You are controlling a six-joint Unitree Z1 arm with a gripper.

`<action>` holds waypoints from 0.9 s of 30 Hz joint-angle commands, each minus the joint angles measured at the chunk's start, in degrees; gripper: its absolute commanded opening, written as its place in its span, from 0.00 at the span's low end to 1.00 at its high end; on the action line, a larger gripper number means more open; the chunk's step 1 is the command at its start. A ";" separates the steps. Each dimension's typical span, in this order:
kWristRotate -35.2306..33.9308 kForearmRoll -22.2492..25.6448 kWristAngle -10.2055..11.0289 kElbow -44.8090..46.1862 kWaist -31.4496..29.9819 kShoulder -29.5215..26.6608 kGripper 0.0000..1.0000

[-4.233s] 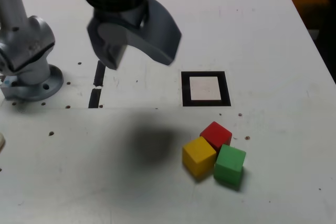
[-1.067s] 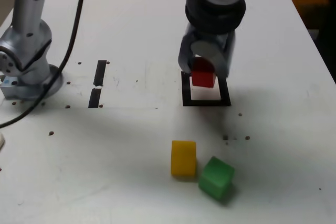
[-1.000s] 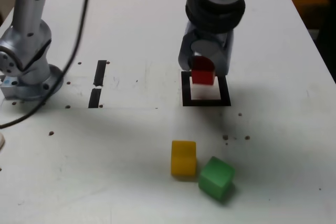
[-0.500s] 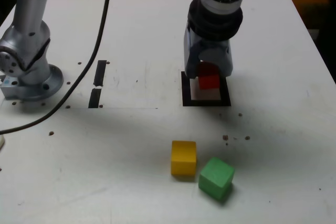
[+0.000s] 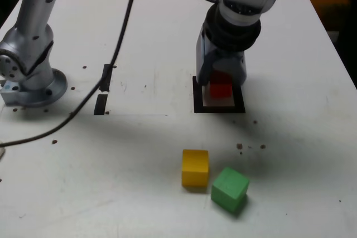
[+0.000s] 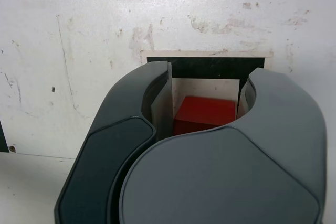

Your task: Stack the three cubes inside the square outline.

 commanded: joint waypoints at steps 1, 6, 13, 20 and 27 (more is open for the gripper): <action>-0.02 0.34 0.09 -0.18 0.03 0.12 0.25; 0.12 0.76 -0.28 -0.42 0.03 0.82 0.60; 0.59 0.90 -0.66 -0.50 0.03 0.86 0.96; 0.62 1.49 -0.69 -0.82 -0.13 -0.91 1.00; -4.23 14.49 -2.77 -7.54 -4.57 -5.10 1.00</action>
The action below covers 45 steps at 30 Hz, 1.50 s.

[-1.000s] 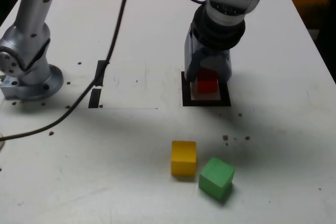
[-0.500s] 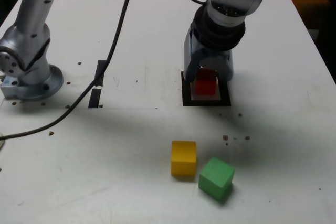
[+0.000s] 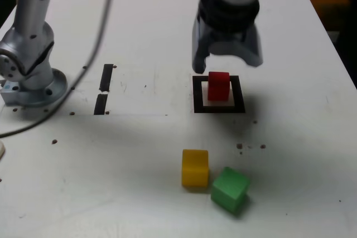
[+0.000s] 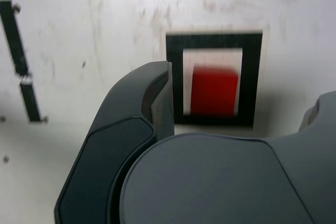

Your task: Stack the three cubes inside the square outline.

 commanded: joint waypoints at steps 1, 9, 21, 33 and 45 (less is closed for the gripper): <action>-3.40 7.14 -1.38 -2.10 -2.26 -0.58 1.00; -12.90 18.05 -6.55 -3.42 -10.74 -3.71 1.00; -19.79 10.40 -16.24 -4.57 -18.99 0.21 1.00; -16.77 -2.96 -15.55 1.92 -19.05 4.06 1.00; -15.66 -6.73 -15.67 4.11 -18.80 6.19 0.94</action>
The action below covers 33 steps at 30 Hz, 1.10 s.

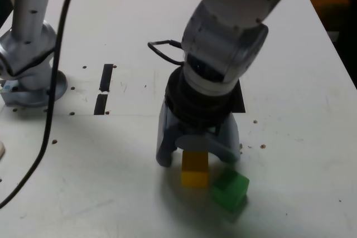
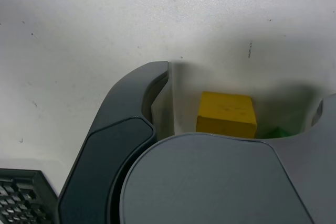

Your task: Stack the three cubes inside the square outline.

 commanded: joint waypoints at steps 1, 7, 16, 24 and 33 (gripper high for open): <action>0.41 0.17 -0.31 -0.44 0.00 0.63 0.91; 1.58 0.67 -0.82 -0.75 0.00 1.44 0.82; 2.05 1.05 -1.09 -0.76 0.00 1.40 0.68; 2.60 1.71 -1.48 -0.36 -0.03 0.89 0.61; 3.00 0.80 -0.81 0.66 0.01 -0.26 0.34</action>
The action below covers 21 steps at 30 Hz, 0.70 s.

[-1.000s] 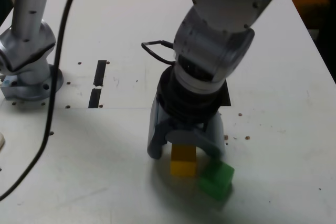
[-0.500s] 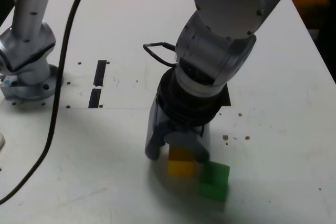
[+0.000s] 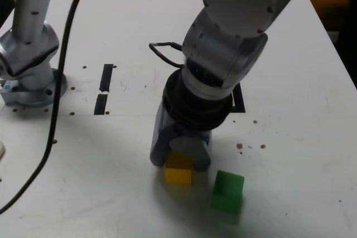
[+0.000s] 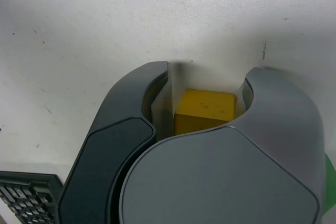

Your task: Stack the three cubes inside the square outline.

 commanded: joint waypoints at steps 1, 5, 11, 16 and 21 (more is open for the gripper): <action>0.05 0.00 0.08 0.06 0.04 -0.65 0.32; 0.42 1.05 -0.06 -0.59 0.53 -0.65 0.28; 3.24 9.97 1.17 -6.90 2.90 -1.02 0.24; 4.31 17.43 6.58 -11.94 4.78 -4.90 0.23; 6.42 19.30 10.41 -11.53 9.31 -9.43 0.23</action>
